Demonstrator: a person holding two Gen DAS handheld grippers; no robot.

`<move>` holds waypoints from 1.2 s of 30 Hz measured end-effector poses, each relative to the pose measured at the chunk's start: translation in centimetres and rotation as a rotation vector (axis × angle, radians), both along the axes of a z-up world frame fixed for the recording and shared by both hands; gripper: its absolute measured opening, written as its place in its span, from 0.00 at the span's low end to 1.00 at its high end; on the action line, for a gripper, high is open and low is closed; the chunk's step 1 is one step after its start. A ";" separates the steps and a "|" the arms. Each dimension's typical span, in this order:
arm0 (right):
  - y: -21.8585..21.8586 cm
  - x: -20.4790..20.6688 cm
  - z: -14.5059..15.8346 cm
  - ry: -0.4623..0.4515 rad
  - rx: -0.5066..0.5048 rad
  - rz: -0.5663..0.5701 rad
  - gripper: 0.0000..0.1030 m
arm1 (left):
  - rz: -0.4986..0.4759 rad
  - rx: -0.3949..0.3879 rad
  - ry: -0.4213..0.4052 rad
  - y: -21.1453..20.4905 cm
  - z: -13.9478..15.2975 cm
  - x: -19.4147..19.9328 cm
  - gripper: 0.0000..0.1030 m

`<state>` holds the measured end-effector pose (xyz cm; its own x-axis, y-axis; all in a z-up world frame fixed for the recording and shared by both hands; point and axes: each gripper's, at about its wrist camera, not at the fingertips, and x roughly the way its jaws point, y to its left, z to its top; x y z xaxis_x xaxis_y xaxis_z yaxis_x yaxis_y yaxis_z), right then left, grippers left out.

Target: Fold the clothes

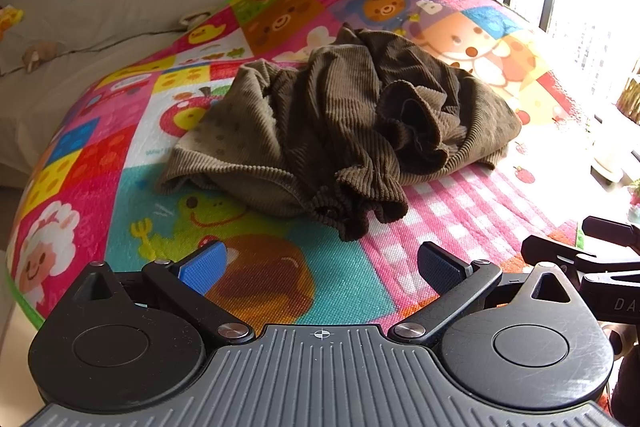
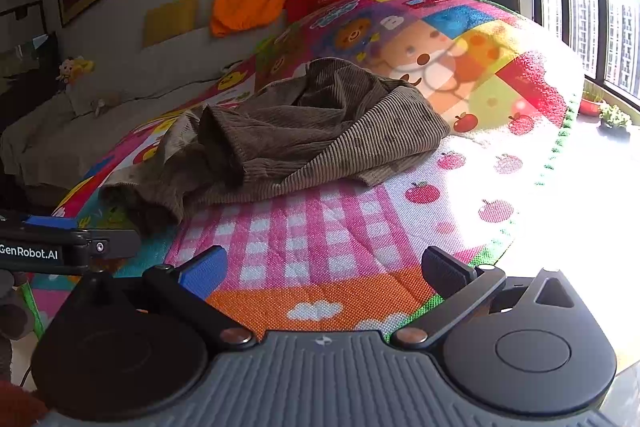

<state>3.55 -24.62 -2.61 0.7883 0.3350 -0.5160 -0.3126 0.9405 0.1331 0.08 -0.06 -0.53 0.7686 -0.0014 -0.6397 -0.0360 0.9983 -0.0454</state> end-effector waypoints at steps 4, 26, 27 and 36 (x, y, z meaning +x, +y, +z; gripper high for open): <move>0.0 0.0 0.0 0.008 -0.001 -0.002 1.00 | 0.001 -0.002 0.001 0.0 0.0 0.0 1.00; -2.7 15.5 2.2 0.078 0.150 -0.010 1.00 | -0.007 -0.165 -0.048 7.7 2.5 13.2 1.00; -2.6 16.9 1.9 0.092 0.152 -0.010 1.00 | 0.003 -0.179 -0.024 8.1 2.0 14.4 1.00; -2.7 23.7 -1.7 0.240 0.256 -0.054 1.00 | 0.003 -0.215 0.108 10.4 -2.1 18.1 1.00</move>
